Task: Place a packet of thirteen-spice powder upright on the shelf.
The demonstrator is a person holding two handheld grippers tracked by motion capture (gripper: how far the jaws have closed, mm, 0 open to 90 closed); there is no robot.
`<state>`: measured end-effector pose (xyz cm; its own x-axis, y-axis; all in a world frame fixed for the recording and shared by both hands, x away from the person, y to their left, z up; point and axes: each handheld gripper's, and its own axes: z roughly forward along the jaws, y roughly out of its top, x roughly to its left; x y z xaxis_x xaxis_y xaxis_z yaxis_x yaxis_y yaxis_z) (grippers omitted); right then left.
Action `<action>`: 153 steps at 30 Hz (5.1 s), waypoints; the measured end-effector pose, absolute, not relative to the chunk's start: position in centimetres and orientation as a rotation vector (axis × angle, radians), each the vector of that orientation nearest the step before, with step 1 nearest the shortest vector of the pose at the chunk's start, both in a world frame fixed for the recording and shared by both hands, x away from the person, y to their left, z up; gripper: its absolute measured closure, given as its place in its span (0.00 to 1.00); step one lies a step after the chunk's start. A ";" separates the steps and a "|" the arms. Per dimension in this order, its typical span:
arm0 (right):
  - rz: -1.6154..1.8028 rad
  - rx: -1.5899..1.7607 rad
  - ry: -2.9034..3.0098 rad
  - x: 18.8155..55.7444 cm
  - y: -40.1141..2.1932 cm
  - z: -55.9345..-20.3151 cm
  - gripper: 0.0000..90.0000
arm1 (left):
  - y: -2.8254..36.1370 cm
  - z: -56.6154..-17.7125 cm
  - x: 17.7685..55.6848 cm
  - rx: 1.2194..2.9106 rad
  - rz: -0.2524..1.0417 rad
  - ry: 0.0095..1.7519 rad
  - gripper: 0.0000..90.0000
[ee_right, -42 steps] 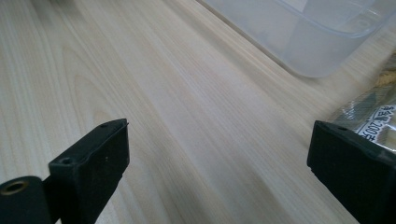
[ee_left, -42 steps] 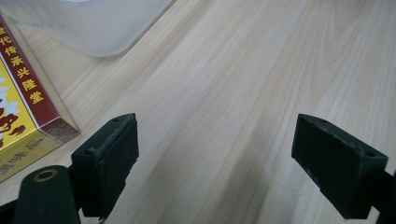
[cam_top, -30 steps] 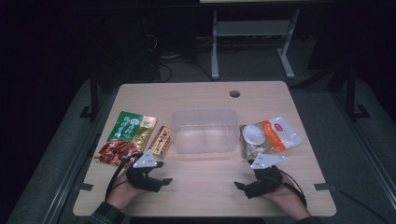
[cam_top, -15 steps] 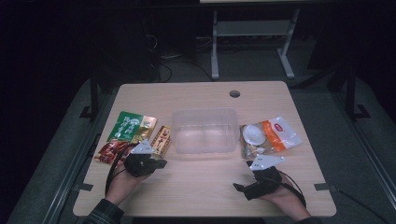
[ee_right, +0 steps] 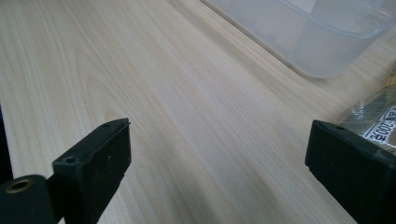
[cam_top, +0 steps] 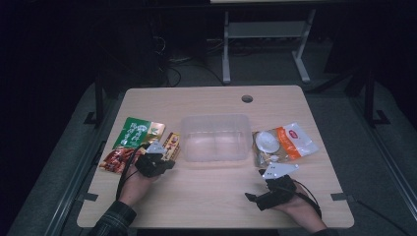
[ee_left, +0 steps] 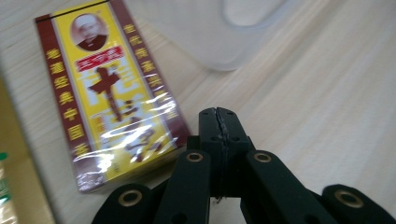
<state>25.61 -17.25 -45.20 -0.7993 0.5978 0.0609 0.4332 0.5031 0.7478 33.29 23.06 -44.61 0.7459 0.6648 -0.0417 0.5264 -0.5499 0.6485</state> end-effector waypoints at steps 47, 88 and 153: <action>1.182 0.908 2.540 25.8 -17.8 -45.3 0.07 | 21.4 -44.5 47.9 2.222 0.381 1.037 1.00; 1.172 0.903 2.541 25.7 -17.6 -45.2 0.07 | 25.3 -43.4 36.5 2.225 0.238 0.888 1.00; 1.162 0.894 2.546 25.6 -17.6 -45.3 0.07 | 31.5 -43.4 26.6 2.237 0.200 0.977 1.00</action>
